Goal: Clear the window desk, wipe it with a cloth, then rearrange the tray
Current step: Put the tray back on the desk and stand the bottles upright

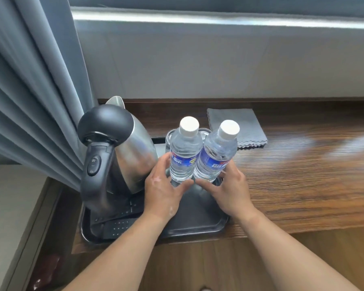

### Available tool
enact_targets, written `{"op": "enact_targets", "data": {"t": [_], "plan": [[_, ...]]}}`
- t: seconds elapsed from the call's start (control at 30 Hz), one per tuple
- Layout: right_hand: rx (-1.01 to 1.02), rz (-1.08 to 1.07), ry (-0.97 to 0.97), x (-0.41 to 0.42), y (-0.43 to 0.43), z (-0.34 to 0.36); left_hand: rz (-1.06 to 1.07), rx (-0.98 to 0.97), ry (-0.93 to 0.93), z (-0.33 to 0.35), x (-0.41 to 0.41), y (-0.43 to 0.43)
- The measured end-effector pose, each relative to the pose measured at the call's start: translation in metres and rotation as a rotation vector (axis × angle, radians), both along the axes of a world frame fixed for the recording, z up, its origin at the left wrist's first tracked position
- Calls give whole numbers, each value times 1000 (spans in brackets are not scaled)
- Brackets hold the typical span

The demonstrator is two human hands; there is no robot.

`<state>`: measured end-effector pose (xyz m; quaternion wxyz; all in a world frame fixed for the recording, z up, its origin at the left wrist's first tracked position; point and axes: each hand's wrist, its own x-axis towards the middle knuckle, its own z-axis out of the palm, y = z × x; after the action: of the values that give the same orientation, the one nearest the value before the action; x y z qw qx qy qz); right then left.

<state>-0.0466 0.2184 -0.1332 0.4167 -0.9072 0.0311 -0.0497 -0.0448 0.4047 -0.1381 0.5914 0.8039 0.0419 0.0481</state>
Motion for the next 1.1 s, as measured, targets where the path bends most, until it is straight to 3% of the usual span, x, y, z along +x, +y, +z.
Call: {"op": "enact_targets", "data": {"t": [0.37, 0.7, 0.93, 1.1], "plan": [[-27, 52, -118, 15, -12, -12, 68, 134, -97, -15, 7, -7], [-5, 78, -183, 19, -16, -21, 254, 219, -162, -13, 3, -19], [-37, 114, -202, 25, -19, -17, 121, 260, -168, -9, -4, -19], [-55, 107, -181, 27, -21, -17, 183, 275, -157, -16, 3, -13]]}}
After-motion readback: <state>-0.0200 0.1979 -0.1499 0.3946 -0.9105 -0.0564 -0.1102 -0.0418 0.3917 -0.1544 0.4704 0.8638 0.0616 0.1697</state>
